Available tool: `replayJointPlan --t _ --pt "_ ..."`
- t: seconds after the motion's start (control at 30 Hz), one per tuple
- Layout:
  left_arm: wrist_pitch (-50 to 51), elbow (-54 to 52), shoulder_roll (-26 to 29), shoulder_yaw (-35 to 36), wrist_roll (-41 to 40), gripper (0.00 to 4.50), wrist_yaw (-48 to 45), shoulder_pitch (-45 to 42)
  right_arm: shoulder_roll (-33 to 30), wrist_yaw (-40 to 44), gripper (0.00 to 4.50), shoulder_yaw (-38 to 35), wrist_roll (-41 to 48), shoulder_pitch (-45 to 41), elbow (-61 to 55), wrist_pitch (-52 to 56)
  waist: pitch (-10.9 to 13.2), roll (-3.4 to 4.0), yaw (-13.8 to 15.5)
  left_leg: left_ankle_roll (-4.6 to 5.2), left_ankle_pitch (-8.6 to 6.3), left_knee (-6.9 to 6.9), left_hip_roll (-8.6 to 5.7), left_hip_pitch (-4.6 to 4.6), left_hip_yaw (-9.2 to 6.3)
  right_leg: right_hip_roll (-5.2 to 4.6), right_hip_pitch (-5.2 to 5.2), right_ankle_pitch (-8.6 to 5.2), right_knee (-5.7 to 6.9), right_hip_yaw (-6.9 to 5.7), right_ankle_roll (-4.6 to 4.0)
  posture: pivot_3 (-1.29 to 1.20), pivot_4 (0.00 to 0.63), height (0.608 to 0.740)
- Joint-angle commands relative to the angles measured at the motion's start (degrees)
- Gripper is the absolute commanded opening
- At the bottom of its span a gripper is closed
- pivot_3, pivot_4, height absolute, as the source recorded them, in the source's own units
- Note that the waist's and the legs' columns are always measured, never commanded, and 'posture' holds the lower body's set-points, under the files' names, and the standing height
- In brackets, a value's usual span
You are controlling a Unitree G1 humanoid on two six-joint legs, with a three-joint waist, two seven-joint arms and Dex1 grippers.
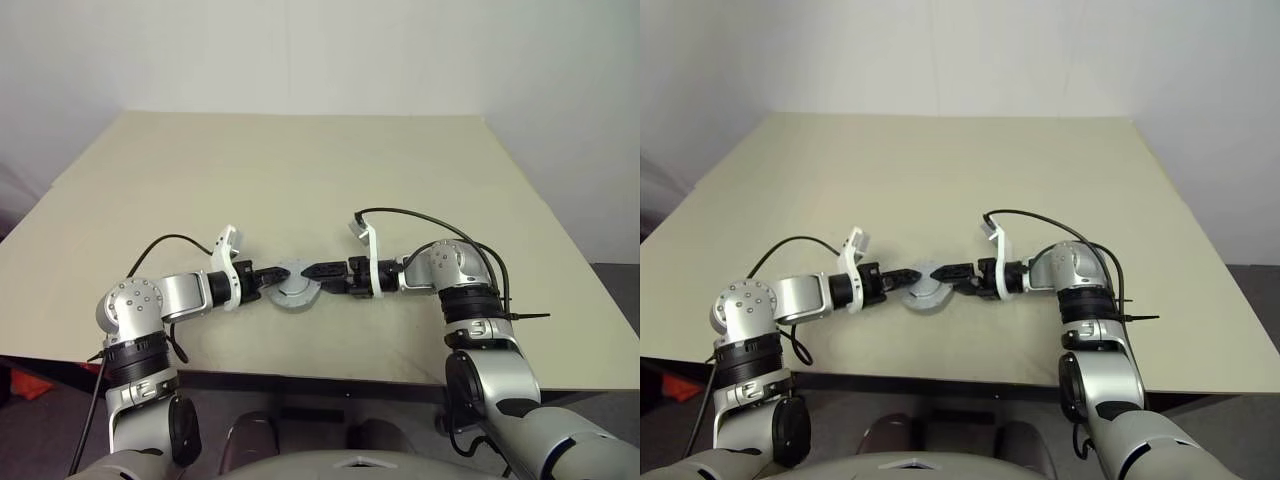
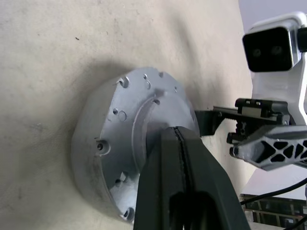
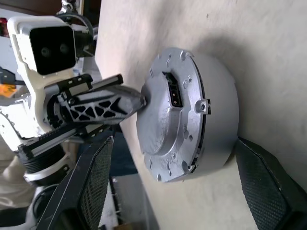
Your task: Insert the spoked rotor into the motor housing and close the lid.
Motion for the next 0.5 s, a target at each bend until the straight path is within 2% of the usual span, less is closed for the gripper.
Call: replayJointPlan --t 0.03,0.5 --pt "0.8 0.8 0.5 -0.5 3.0 0.00 1.3 0.6 2.5 0.5 4.47 -0.7 4.0 -2.0 -1.0 2.9 0.0 0.00 0.0 0.00 0.00 0.00 0.00 -0.02 0.00 0.00 -0.02 0.00 0.01 0.00 0.00 0.00 0.000 0.740" --pt "0.8 0.7 0.3 0.1 3.7 0.00 1.2 0.3 8.9 -5.3 4.47 -7.6 3.5 -6.4 3.6 -0.3 0.0 0.04 -0.2 -0.12 0.07 -0.01 0.03 -0.07 0.00 0.02 -0.12 0.00 0.10 0.00 -0.01 0.00 0.000 0.740"
